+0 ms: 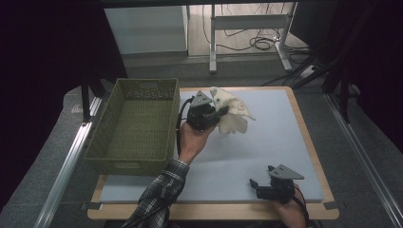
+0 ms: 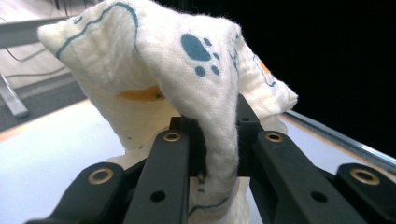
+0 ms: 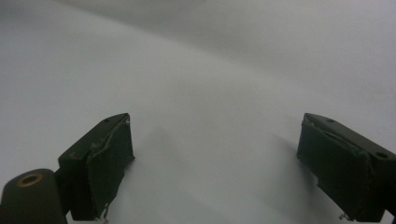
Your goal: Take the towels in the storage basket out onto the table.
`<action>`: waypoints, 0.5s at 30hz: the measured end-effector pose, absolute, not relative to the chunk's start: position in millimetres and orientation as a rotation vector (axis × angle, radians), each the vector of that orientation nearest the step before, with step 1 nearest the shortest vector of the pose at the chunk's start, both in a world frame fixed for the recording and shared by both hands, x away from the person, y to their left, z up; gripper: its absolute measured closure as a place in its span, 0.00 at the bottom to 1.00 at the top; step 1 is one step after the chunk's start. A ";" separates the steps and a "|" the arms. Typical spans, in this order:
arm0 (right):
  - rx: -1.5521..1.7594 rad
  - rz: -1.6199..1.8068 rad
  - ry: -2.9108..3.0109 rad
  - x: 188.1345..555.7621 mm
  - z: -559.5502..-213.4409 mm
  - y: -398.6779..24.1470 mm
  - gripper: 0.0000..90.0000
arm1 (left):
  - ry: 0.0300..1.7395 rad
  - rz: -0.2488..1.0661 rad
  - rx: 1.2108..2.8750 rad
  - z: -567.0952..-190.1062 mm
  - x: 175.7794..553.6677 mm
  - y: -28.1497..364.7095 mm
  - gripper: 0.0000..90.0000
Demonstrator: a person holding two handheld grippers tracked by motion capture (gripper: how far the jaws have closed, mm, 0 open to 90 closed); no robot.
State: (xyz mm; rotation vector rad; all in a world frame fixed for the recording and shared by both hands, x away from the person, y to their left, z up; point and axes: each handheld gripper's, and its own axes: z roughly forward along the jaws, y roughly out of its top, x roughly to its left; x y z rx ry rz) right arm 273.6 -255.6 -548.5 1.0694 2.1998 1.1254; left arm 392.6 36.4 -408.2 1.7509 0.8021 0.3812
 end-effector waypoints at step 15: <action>1.070 1.124 2.199 273.6 -548.5 -255.6 0.12 | 0.812 0.397 1.850 -468.3 385.4 7.4 0.88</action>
